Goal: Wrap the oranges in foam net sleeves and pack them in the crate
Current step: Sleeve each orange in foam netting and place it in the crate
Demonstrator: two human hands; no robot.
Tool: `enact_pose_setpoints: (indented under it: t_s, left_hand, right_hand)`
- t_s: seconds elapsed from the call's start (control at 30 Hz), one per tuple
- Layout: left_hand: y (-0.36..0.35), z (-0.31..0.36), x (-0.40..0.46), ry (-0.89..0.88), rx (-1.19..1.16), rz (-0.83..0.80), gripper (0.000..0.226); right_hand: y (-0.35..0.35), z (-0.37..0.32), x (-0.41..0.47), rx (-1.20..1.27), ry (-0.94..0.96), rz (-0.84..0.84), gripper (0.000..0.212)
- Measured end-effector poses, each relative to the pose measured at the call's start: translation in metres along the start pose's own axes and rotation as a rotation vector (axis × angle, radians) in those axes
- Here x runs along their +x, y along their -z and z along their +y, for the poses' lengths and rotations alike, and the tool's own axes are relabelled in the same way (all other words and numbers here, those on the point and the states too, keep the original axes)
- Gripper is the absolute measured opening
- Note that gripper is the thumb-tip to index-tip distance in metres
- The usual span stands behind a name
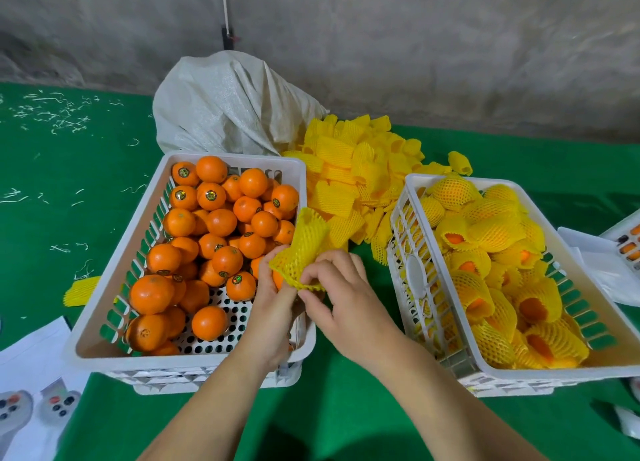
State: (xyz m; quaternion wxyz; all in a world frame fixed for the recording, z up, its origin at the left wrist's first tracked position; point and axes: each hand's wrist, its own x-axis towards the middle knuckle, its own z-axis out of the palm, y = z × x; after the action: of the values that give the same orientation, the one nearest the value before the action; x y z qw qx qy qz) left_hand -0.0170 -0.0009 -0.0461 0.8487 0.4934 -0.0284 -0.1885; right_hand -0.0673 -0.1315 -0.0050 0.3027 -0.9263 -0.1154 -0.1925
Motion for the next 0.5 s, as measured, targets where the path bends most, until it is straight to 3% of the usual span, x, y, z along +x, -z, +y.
enact_pose_setpoints:
  t_s: [0.17, 0.3, 0.5]
  left_hand:
    - [0.006, 0.003, -0.002, 0.061, -0.074, -0.12, 0.057]
    - [0.002, 0.0, 0.001, 0.027, -0.076, -0.014, 0.054]
    - [0.0, -0.006, 0.002, -0.091, 0.013, 0.125, 0.067]
  right_hand:
    - [-0.007, 0.006, 0.007, 0.033, -0.076, 0.123, 0.031]
    - [0.01, 0.017, 0.016, 0.062, -0.094, 0.167, 0.02]
    - [0.012, 0.008, 0.001, -0.023, -0.038, 0.158, 0.022]
